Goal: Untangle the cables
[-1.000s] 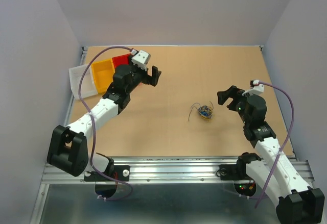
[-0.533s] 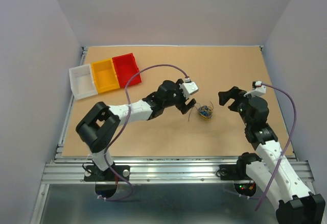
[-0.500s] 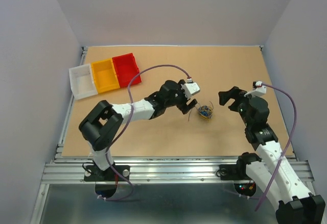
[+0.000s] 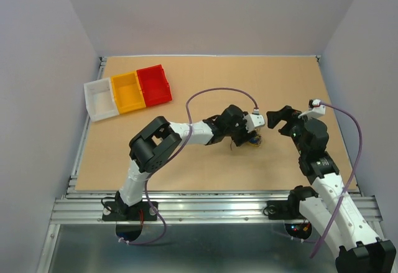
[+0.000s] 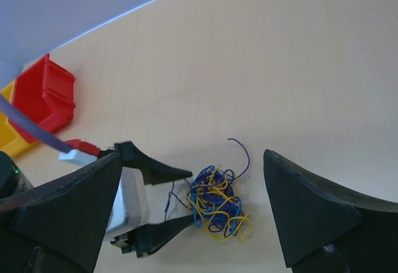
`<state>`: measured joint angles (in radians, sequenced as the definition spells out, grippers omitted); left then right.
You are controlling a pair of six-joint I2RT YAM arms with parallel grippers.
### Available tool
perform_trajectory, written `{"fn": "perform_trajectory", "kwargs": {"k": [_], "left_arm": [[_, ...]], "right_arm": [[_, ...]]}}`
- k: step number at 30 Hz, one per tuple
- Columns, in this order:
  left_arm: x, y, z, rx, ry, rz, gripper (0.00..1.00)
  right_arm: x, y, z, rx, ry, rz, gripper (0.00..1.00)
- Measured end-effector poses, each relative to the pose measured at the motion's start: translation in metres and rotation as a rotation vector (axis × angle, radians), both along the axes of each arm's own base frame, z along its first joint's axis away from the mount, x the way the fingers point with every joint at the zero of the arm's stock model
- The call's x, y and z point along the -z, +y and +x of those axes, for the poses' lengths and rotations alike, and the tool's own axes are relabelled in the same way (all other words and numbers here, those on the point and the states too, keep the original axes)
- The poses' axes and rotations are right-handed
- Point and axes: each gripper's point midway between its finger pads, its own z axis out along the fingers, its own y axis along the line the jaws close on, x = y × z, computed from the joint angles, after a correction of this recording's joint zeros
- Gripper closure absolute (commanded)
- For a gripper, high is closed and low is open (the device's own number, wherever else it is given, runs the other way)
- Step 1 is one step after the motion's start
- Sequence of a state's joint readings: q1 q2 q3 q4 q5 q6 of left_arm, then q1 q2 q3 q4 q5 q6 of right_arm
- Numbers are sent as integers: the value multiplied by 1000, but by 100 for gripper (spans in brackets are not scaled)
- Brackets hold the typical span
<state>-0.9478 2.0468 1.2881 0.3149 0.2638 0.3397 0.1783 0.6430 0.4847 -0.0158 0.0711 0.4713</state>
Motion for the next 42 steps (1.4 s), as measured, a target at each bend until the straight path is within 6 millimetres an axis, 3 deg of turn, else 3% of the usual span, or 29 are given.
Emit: {"fn": "perform_trajectory", "kwargs": {"k": [2,3,4,9,12,16,19,23,29,32,38,39,42], "left_arm": [[8,-3,-4,22,10,26,70],[10,-5,-4,29,15,35,93],[14,-8,-4,36,20,43,100],[11,-7,-3,28,73,35,100],[2,7,7,-4,132,-6,100],[-35,46,43,-84,166,-103,100],[-61,61,63,-118,136,-161,100],[-70,54,52,-72,159,-195,100],[-71,46,36,-21,213,-210,100],[-71,45,33,-13,229,-215,100],[-71,48,36,-25,243,-219,100],[-71,49,37,-31,243,-219,100],[-71,54,43,-54,248,-224,100]], "right_arm": [[1,0,0,1,5,0,0],[2,0,1,2,8,0,0],[4,0,1,5,14,1,0],[24,-5,5,37,90,-16,1],[40,-9,9,60,162,-35,9],[59,-6,18,56,249,-47,13],[67,5,21,-3,272,-39,14],[57,33,26,-158,222,-9,13],[24,72,35,-385,51,35,17],[32,84,38,-458,57,47,23],[74,100,34,-561,184,74,46],[78,101,34,-570,195,76,65],[82,104,32,-591,208,79,96]]}}
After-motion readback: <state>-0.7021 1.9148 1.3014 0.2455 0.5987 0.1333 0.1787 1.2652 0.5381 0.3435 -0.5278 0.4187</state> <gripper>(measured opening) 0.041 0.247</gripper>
